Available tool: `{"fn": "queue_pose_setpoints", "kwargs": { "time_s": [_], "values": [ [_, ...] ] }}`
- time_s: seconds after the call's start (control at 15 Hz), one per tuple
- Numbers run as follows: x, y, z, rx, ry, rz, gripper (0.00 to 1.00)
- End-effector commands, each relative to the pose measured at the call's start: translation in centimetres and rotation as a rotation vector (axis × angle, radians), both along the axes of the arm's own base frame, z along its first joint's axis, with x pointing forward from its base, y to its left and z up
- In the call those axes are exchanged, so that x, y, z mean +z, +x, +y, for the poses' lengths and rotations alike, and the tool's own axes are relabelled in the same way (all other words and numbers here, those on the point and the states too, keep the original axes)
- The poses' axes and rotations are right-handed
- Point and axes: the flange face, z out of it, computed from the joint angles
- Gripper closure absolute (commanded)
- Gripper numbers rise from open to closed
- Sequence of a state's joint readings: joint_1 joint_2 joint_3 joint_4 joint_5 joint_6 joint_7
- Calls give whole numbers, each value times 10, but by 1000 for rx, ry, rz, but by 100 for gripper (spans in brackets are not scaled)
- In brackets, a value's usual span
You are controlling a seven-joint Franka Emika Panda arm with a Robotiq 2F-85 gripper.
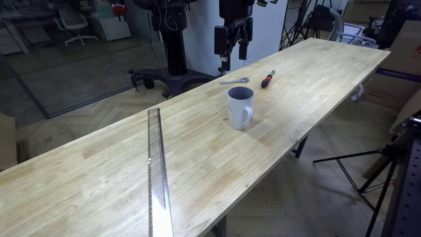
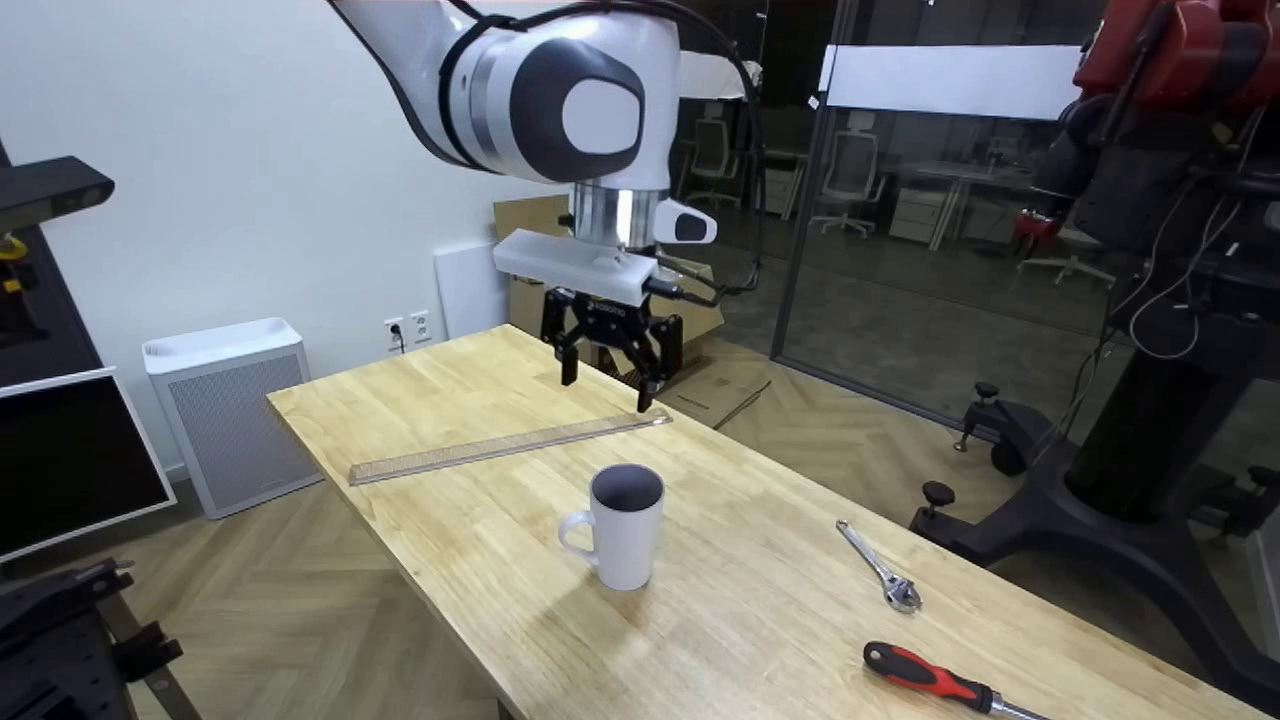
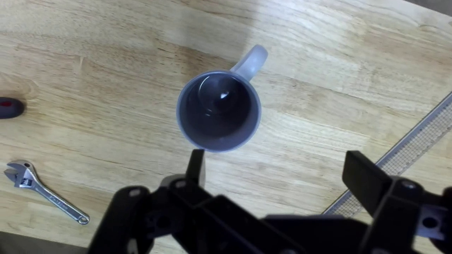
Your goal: Move the mug to the right
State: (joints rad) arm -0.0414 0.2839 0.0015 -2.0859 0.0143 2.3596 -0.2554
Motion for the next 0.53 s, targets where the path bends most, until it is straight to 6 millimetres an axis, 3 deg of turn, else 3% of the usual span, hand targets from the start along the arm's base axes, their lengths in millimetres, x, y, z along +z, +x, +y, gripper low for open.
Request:
{"fn": "queue_pose_setpoints", "kwargs": {
  "time_s": [0.0, 0.27, 0.47],
  "values": [
    [-2, 1, 0, 1, -3, 0, 0],
    [-6, -2, 4, -2, -25, -12, 0],
    [-15, -16, 10, -11, -33, -46, 0]
  ]
}}
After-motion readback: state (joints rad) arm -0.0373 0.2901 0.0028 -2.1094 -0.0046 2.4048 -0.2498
